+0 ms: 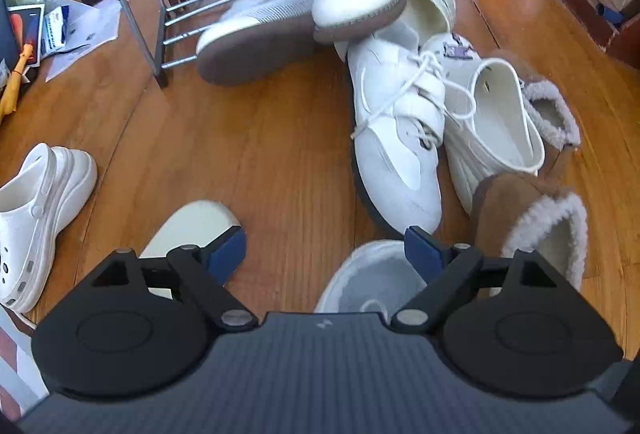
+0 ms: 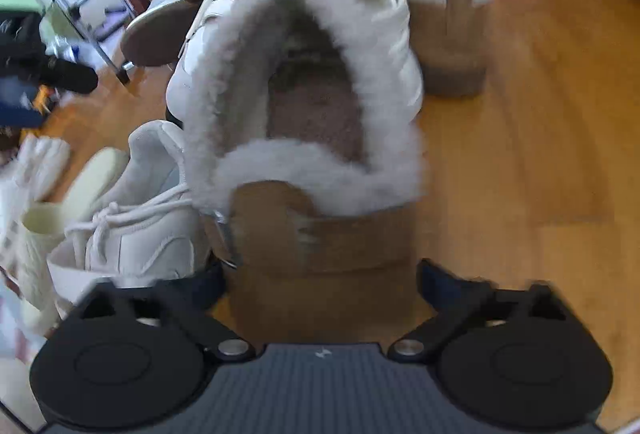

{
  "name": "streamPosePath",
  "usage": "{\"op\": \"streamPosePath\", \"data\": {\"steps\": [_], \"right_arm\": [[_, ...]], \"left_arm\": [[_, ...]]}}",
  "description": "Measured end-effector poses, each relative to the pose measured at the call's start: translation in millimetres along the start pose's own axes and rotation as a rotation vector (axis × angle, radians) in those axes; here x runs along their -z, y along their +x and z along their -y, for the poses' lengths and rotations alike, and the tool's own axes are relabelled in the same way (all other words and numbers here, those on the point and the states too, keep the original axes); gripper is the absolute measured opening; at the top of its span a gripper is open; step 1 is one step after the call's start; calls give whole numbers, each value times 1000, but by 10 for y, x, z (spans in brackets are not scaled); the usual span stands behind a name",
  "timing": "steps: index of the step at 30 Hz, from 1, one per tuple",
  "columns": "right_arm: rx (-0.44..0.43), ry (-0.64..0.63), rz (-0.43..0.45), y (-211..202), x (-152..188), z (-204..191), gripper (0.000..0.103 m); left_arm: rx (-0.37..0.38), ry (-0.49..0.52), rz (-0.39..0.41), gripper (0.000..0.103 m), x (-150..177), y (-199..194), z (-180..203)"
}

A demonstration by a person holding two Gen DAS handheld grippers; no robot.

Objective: Organize scattered shoes

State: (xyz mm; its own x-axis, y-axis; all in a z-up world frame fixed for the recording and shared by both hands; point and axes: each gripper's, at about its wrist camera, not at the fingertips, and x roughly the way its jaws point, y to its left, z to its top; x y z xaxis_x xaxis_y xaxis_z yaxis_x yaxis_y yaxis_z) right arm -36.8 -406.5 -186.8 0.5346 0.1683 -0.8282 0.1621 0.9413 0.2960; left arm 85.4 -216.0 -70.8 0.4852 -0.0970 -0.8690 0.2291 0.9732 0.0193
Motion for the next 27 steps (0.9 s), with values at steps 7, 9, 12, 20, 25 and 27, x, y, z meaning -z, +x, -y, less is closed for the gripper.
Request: {"op": "streamPosePath", "data": {"steps": [7,9,12,20,25,27], "right_arm": [[7,79,-23,-812,88,244,80],[62,73,-36,-856,126,340,95],[132,123,-83,-788,231,529,101],[-33,308,58,-1206,405,426,100],[-151,140,-32,-902,332,-241,100],[-185,81,-89,-684,318,-502,100]], "left_arm": [[30,25,8,89,9,-43,94],[41,23,-7,89,14,-28,100],[55,8,-28,89,22,-25,50],[71,-214,-102,96,7,47,-441],[120,-284,-166,96,30,80,-648],[165,-284,-196,96,32,74,-721]]}}
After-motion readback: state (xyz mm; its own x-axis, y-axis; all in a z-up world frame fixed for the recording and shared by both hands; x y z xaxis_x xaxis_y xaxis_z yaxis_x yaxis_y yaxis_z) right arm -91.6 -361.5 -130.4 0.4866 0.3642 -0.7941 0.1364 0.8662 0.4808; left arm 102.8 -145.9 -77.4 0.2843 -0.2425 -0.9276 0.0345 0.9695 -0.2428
